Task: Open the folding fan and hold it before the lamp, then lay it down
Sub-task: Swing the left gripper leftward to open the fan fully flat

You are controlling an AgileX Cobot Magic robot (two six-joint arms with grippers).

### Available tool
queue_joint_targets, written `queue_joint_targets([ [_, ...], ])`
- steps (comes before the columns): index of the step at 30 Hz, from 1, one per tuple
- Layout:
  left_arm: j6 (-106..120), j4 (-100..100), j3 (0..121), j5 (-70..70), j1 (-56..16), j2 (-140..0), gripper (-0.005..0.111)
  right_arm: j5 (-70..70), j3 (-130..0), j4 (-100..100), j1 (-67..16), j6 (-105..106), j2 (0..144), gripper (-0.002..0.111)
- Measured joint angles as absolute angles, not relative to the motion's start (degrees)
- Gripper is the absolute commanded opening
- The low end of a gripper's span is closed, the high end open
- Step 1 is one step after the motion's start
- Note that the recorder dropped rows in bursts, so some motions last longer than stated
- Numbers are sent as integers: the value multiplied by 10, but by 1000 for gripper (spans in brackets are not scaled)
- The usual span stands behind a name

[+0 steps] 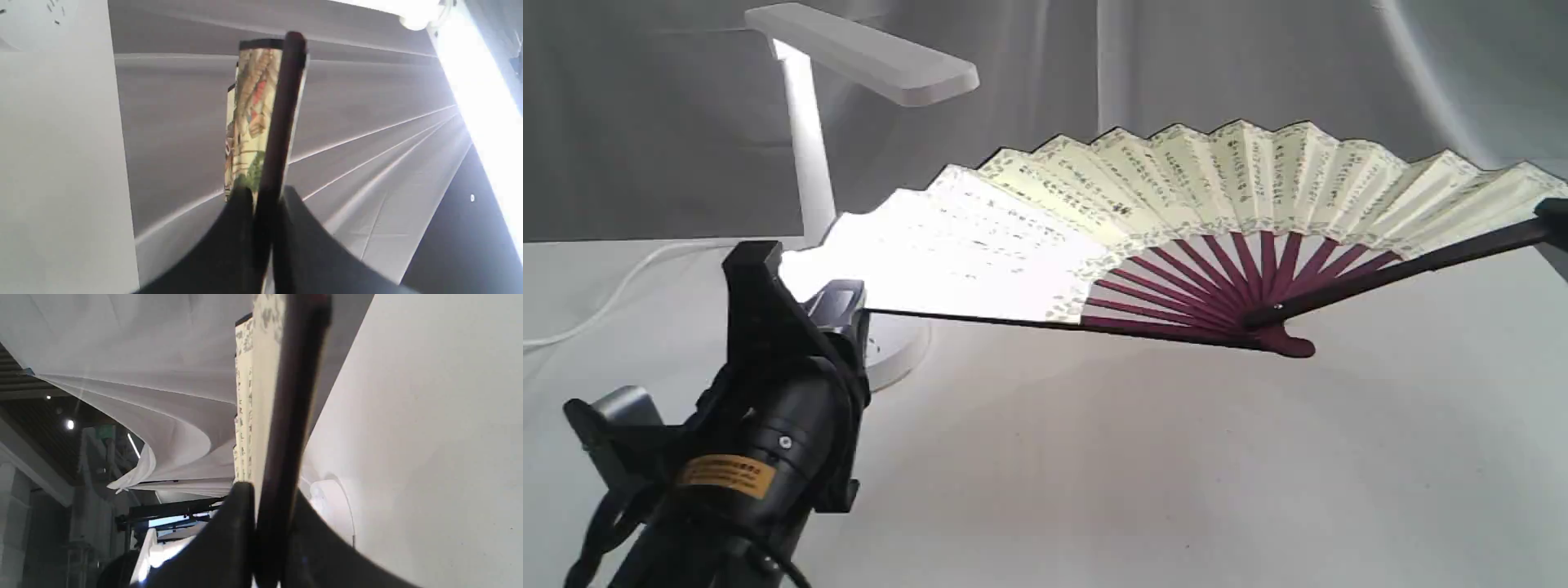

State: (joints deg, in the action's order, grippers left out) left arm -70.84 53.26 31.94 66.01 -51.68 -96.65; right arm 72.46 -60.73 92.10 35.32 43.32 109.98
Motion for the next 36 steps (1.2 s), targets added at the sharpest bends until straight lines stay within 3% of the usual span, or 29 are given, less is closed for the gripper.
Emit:
queue_joint_targets([
  [14, -677, 555, 227, 659, -517, -843, 0, 726, -598, 950, 280, 444, 1067, 0],
  [36, -673, 558, 189, 652, -517, -758, 0, 741, -598, 947, 274, 424, 1004, 0],
])
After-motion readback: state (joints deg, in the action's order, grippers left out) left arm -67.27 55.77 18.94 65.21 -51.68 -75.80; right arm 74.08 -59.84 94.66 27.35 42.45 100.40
